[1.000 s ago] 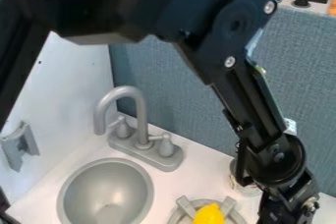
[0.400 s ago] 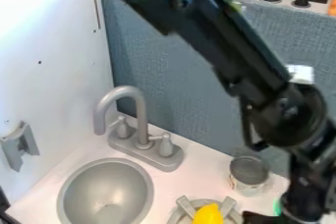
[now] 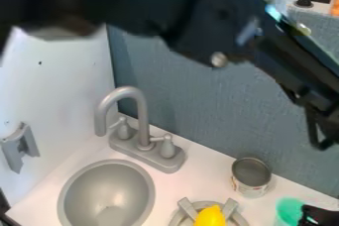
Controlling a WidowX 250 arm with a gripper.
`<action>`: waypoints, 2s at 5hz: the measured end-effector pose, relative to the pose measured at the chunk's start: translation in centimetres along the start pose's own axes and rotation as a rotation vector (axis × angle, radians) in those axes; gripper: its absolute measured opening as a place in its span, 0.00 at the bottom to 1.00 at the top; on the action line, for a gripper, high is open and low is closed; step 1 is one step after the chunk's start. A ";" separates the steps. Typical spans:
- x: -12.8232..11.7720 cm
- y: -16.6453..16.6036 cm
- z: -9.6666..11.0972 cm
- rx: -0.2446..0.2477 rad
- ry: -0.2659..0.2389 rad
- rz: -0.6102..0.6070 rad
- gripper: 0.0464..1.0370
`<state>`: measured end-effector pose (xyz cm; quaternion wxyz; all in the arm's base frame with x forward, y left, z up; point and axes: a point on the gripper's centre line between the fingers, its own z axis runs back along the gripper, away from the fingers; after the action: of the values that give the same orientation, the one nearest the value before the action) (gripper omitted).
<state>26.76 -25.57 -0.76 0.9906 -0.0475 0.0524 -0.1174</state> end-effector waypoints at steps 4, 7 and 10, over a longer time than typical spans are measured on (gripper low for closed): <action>2.9 -0.7 -3.7 0.076 0.108 0.084 0.59; 3.4 -1.4 -4.7 0.053 0.149 0.084 0.64; 2.8 -1.8 -0.8 -0.032 0.008 0.074 0.97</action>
<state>28.95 -28.01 -1.62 0.9931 -0.0608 0.0599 -0.0801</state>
